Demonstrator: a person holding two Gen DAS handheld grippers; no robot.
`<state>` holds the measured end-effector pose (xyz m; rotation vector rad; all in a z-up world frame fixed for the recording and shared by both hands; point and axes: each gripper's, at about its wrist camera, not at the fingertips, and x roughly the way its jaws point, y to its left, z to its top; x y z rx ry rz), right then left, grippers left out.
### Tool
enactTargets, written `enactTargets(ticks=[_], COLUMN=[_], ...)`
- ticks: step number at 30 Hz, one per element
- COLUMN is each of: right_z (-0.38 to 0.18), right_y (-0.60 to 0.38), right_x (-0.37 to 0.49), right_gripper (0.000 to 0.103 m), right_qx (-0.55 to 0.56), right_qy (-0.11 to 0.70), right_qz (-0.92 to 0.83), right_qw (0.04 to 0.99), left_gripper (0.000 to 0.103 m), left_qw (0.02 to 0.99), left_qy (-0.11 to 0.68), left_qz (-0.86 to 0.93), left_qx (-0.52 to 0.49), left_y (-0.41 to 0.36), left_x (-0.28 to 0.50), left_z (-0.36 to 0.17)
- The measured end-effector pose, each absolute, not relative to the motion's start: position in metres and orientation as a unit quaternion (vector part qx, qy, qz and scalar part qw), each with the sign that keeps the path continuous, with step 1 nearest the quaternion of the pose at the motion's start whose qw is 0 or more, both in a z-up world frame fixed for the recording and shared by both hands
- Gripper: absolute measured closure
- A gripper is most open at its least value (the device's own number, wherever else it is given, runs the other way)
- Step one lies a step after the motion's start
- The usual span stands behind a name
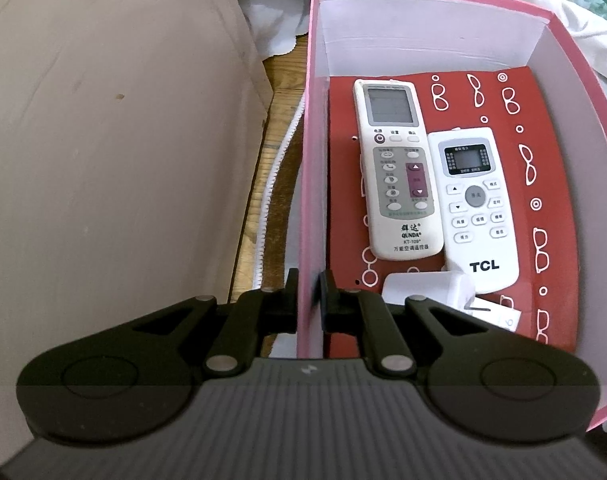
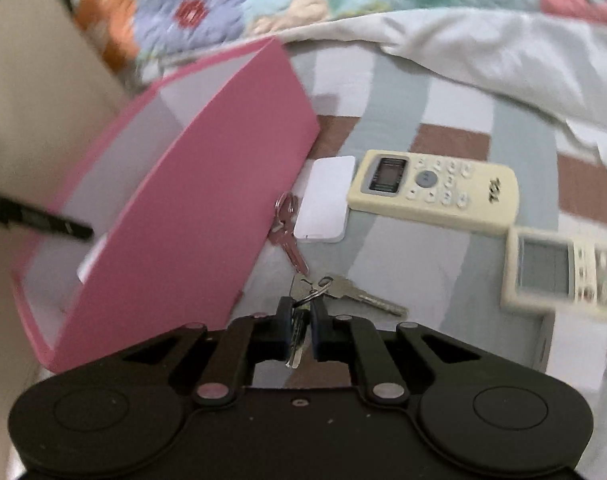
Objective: Organize rigid objects
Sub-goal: 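Grasp the silver keys on the mat with the right gripper, then carry the keys into the pink box and open the right gripper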
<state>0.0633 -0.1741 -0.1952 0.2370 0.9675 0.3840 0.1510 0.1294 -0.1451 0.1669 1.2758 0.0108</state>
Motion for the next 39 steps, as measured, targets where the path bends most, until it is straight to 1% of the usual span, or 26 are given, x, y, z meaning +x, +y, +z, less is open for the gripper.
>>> enactTargets(ticks=[3, 13, 24, 28, 31, 33, 37, 39], right_z=[-0.194, -0.175, -0.092, -0.069, -0.059, -0.056, -0.062, -0.071], right_y=[-0.188, -0.203, -0.180, -0.163, -0.149, -0.136, -0.115, -0.106], right_x=[0.062, 0.052, 0.041, 0.045, 0.059, 0.072, 0.094, 0.101], right_gripper=[0.100, 0.099, 0.099, 0.099, 0.099, 0.099, 0.099, 0.099], right_qx=[0.165, 0.214, 0.223, 0.230, 0.244, 0.233, 0.221, 0.211], right_qy=[0.458, 0.429, 0.344, 0.331, 0.341, 0.342, 0.353, 0.363], right_qz=[0.182, 0.183, 0.245, 0.285, 0.297, 0.298, 0.296, 0.288], right_qw=[0.854, 0.858, 0.878, 0.870, 0.858, 0.860, 0.859, 0.861], left_gripper=[0.094, 0.094, 0.095, 0.095, 0.095, 0.095, 0.096, 0.096], left_qw=[0.800, 0.801, 0.803, 0.806, 0.806, 0.807, 0.801, 0.805], left_qy=[0.595, 0.594, 0.593, 0.588, 0.588, 0.588, 0.596, 0.591], left_qz=[0.005, 0.005, 0.009, 0.009, 0.008, 0.009, 0.010, 0.005], left_qx=[0.077, 0.077, 0.060, 0.060, 0.062, 0.061, 0.045, 0.056], left_y=[0.130, 0.130, 0.135, 0.134, 0.133, 0.133, 0.136, 0.135], left_x=[0.151, 0.151, 0.152, 0.151, 0.151, 0.151, 0.152, 0.152], left_z=[-0.145, -0.145, -0.145, -0.143, -0.143, -0.143, -0.141, -0.139])
